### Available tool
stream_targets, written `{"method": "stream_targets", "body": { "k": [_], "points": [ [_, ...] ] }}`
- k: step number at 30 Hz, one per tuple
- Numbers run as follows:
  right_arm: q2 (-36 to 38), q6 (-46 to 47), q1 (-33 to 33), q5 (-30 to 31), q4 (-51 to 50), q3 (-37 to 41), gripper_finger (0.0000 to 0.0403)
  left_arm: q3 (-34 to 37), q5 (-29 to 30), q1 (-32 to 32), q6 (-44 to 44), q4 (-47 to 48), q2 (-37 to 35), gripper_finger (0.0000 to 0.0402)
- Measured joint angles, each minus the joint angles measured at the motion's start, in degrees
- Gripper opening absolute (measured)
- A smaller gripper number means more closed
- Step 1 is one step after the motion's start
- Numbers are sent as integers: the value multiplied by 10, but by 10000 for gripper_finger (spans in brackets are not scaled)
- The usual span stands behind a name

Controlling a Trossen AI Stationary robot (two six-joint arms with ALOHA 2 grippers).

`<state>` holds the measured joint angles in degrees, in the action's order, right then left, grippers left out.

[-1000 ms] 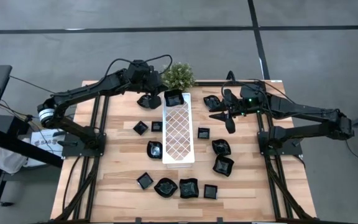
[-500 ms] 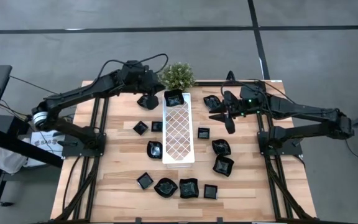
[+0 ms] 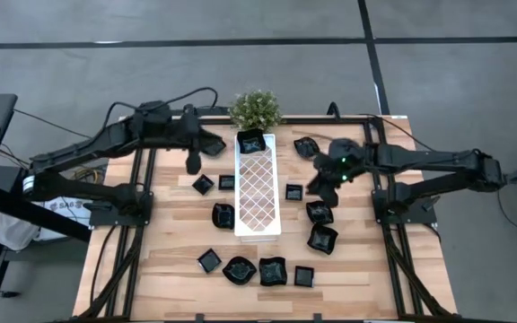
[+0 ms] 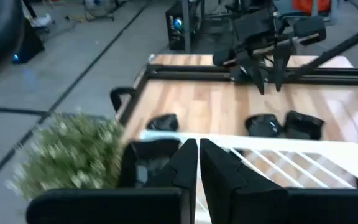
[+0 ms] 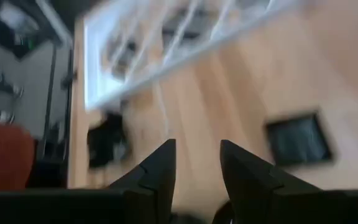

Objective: Pick & Place Mini shaped plates
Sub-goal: Stack the top distorted square plate on the other distorted square plate on the shelf

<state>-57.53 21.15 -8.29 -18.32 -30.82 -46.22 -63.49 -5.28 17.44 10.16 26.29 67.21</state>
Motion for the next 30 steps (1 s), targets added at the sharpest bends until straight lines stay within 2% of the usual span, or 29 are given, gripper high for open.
{"method": "stream_targets", "body": {
  "k": [8,14,23,30],
  "points": [
    [1,73,119,3,-96,0,120,110,1,-34,-68,-10,-80,21],
    [-23,88,189,44,-189,0,120,168,2,-64,-95,-41,-116,21],
    [-118,129,230,56,-173,0,123,201,1,-101,-96,-64,-125,21],
    [-193,221,232,55,-173,0,140,202,1,-112,-95,-62,-125,21]
  ]
}}
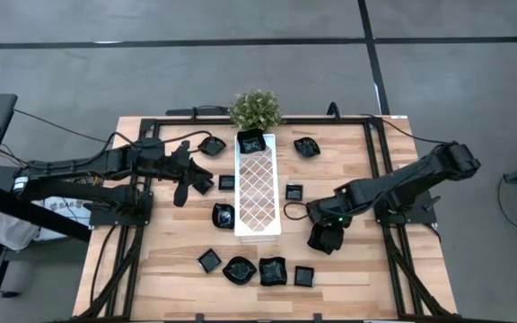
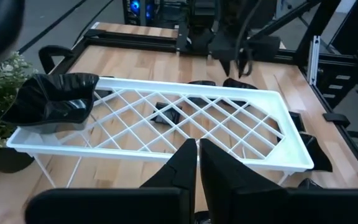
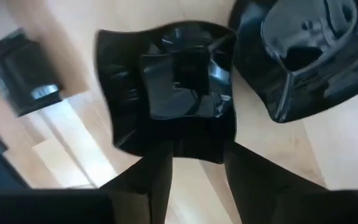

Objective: Pick & Place Mini shaped plates
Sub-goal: Stack the top distorted square plate on the other distorted square plate on the shelf

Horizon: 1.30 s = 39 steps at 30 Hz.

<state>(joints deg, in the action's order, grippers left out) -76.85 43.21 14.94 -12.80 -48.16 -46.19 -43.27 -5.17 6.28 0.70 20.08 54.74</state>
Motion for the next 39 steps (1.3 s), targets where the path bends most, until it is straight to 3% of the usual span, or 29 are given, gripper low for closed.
{"method": "stream_targets", "body": {
  "k": [9,17,27,39],
  "points": [
    [-31,34,4,26,2,0,154,0,0,0,1,0,0,21],
    [-30,34,3,31,-2,0,137,0,0,0,1,-2,0,21],
    [-30,-75,37,24,-2,0,112,0,0,0,0,-6,0,21],
    [-22,-78,49,29,-18,0,108,-1,0,0,-1,-10,0,21]
  ]
}}
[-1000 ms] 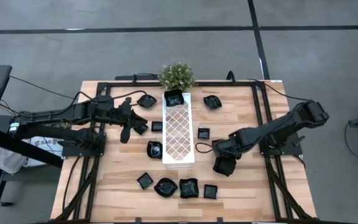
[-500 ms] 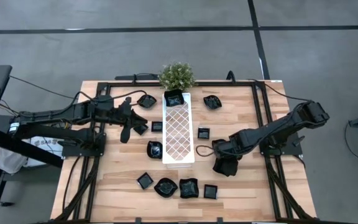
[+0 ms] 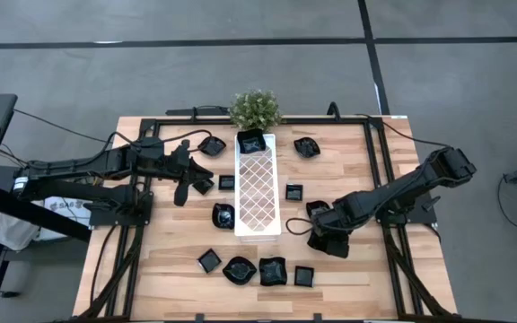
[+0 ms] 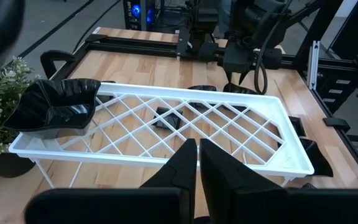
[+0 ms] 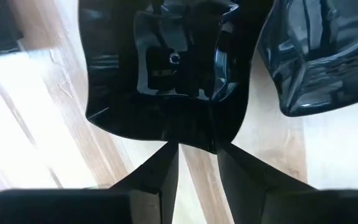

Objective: Pick & Place Mini shaped plates
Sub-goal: Stack the top distorted square plate on the other distorted square plate on the shelf

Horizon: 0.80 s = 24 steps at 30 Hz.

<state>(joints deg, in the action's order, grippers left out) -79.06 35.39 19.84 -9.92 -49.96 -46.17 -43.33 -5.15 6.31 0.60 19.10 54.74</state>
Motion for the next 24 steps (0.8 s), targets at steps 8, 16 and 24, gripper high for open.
{"method": "stream_targets", "body": {
  "k": [8,16,24],
  "points": [
    [110,20,1,104,-37,0,108,0,0,0,0,-1,0,21],
    [199,97,28,265,-25,0,108,0,0,0,2,-1,0,21],
    [145,136,31,234,-80,0,108,0,4,2,5,-1,0,21]
  ]
}}
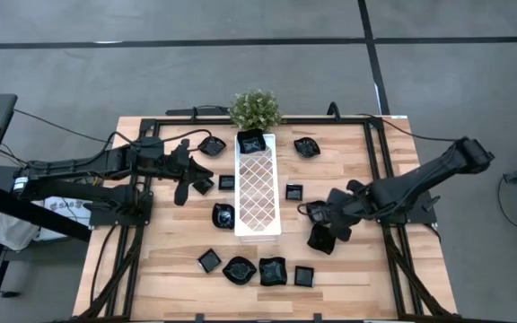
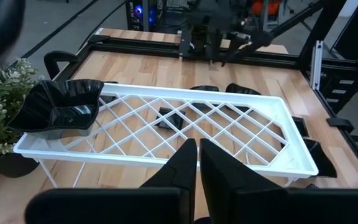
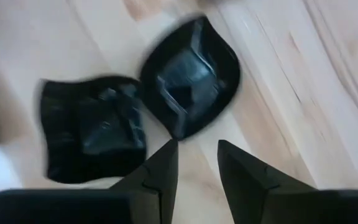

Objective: Pick & Place Mini shaped plates
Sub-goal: Stack the top distorted square plate on the other distorted square plate on the shelf

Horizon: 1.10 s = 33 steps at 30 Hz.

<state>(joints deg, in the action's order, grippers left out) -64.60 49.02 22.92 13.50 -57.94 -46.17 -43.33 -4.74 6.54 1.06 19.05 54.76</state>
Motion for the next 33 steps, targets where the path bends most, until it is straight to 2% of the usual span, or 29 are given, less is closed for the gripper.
{"method": "stream_targets", "body": {
  "k": [3,9,16,23,33],
  "points": [
    [-12,10,0,-7,-7,0,108,0,2,0,1,0,0,21],
    [-33,-7,28,-15,41,0,108,0,3,0,2,0,0,21],
    [-75,49,55,-22,53,0,108,0,7,0,2,0,0,21],
    [-117,51,64,-46,90,0,109,0,12,0,2,0,0,21],
    [-146,40,64,-44,84,0,169,0,12,0,0,-1,0,21]
  ]
}}
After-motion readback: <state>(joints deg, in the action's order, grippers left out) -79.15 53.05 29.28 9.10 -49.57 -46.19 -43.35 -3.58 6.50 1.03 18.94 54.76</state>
